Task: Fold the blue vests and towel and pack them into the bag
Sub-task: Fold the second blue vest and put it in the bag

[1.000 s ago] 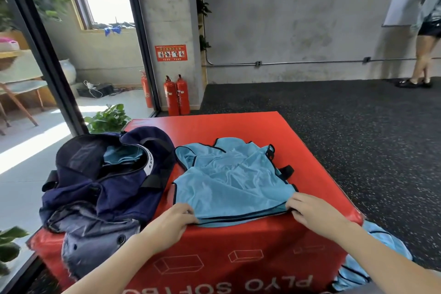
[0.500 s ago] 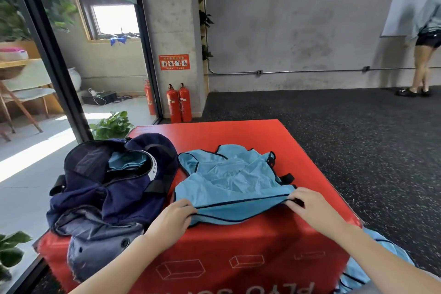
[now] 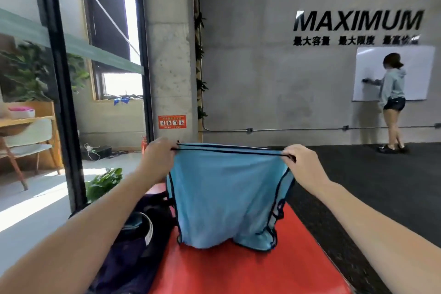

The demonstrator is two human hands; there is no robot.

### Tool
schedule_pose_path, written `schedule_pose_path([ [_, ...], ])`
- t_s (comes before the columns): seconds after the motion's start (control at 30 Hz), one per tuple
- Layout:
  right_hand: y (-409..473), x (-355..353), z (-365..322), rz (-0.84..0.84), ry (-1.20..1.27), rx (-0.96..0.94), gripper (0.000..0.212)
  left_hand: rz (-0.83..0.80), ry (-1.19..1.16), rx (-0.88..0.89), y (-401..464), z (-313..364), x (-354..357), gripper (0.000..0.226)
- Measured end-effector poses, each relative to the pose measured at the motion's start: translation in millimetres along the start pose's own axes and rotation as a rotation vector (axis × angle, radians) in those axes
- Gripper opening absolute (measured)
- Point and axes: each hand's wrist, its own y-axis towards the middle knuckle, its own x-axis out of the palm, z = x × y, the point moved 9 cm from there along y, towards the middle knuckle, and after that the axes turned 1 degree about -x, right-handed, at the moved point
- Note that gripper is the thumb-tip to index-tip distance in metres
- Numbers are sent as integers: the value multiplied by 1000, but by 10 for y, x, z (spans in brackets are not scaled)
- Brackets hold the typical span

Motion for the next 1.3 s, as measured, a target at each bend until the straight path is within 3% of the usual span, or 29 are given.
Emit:
schedule_pose_path([
  [0.2,814,-1085,-519,172,33,36,19,219,-50,-24,684,518,-1264,23],
  [0.37,1113,-1869,-852,312,182,92,23,309,-178,-36,843,800,-2092,46],
  [0.5,1242,-2203,-930,328,345,168,24,343,-241,5,874,968,-2527,29],
  [0.6,1277,-2322,-992,300,366,173,21,268,-398,-47,935,843,-2630,15],
  [0.7,1287,-2457,-1031,348,419,148,22,166,-625,-101,973,688,-2667,16],
  [0.77,1302,-2419,-1050,279,404,164,28,122,-765,-118,933,672,-2671,28],
  [0.87,1292,-2328,-1037,189,352,206,29,12,-721,-108,849,701,-2565,31],
  [1.03,1203,-2326,-1005,243,441,222,27,-78,-973,-88,772,653,-2528,36],
  [1.2,1175,-2262,-980,262,464,244,25,-240,-979,-79,643,648,-2391,42],
  [1.3,1175,-2230,-974,274,449,251,25,-209,-1006,-92,657,571,-2351,37],
])
